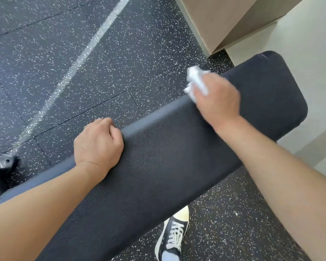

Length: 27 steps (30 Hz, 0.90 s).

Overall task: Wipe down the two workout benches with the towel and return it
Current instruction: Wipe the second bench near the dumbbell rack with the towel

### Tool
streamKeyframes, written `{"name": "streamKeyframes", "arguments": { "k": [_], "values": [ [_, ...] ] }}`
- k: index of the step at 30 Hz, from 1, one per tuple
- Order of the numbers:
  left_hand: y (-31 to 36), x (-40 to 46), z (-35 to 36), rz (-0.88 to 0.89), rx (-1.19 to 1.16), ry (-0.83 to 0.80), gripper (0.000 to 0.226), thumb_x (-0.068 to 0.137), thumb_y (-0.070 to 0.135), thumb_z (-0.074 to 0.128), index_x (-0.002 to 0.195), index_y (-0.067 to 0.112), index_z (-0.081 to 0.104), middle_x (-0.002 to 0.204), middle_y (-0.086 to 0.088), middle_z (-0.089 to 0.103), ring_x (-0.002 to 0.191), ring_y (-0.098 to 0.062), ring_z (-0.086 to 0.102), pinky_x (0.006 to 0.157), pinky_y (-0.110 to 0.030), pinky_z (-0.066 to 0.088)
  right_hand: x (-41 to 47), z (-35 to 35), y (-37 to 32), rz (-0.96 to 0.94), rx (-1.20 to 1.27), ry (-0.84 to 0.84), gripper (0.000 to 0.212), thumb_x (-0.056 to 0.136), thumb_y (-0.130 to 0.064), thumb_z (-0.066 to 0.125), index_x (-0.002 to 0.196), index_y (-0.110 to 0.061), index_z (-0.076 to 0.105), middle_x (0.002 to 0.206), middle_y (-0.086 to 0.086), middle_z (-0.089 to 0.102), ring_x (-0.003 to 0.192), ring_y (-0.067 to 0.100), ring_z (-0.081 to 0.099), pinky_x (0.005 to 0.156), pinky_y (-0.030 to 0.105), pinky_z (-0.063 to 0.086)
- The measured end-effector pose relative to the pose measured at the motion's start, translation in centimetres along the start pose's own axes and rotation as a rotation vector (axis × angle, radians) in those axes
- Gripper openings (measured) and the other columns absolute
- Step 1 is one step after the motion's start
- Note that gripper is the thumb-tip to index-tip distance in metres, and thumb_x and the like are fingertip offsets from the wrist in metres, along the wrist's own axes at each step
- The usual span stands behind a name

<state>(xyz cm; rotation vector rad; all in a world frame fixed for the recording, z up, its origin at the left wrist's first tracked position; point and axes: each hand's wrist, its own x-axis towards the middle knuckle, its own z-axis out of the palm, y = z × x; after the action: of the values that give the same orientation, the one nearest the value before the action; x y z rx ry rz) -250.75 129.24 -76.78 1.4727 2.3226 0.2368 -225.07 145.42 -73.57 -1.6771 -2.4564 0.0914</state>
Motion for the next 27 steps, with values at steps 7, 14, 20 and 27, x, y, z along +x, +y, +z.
{"name": "streamKeyframes", "arguments": {
  "k": [7, 14, 20, 27],
  "values": [
    [0.2, 0.0, -0.6, -0.048, -0.07, -0.032, 0.023, 0.091, 0.031, 0.037, 0.079, 0.023, 0.055, 0.081, 0.005, 0.057, 0.075, -0.023, 0.047, 0.064, -0.036, 0.032, -5.9, 0.4, -8.9, 0.141, 0.175, 0.042, 0.03, 0.093, -0.041, 0.07, 0.107, -0.015, 0.063, 0.098, 0.004, 0.066, 0.083, 0.031, 0.06, 0.057, 0.039, 0.046],
    [0.3, -0.5, -1.2, 0.156, -0.038, -0.118, 0.029, 0.094, 0.04, 0.03, 0.092, 0.025, 0.054, 0.092, 0.008, 0.057, 0.089, -0.022, 0.052, 0.067, -0.039, 0.038, -14.5, 1.3, -14.5, -0.209, 0.228, 0.063, 0.016, 0.094, -0.025, 0.073, 0.086, -0.013, 0.066, 0.076, 0.002, 0.059, 0.061, 0.023, 0.05, 0.048, 0.037, 0.045],
    [0.2, -0.4, -1.5, 0.459, 0.087, -0.261, 0.055, 0.1, 0.048, 0.032, 0.14, 0.015, 0.048, 0.126, -0.003, 0.059, 0.117, -0.029, 0.054, 0.086, -0.045, 0.051, -11.6, -0.3, -2.0, -0.301, -0.233, 0.193, 0.035, 0.109, -0.046, 0.046, 0.124, -0.02, 0.063, 0.101, 0.004, 0.066, 0.073, 0.025, 0.052, 0.059, 0.036, 0.045],
    [4.3, 0.4, -1.3, 0.397, 0.019, -0.316, 0.058, 0.102, 0.054, 0.03, 0.143, 0.016, 0.043, 0.138, -0.007, 0.057, 0.126, -0.031, 0.052, 0.1, -0.047, 0.045, -12.9, -1.1, 2.0, 0.221, 0.116, 0.153, 0.033, 0.1, -0.043, 0.063, 0.084, -0.014, 0.058, 0.08, 0.001, 0.058, 0.074, 0.03, 0.053, 0.055, 0.036, 0.034]
  ]
}}
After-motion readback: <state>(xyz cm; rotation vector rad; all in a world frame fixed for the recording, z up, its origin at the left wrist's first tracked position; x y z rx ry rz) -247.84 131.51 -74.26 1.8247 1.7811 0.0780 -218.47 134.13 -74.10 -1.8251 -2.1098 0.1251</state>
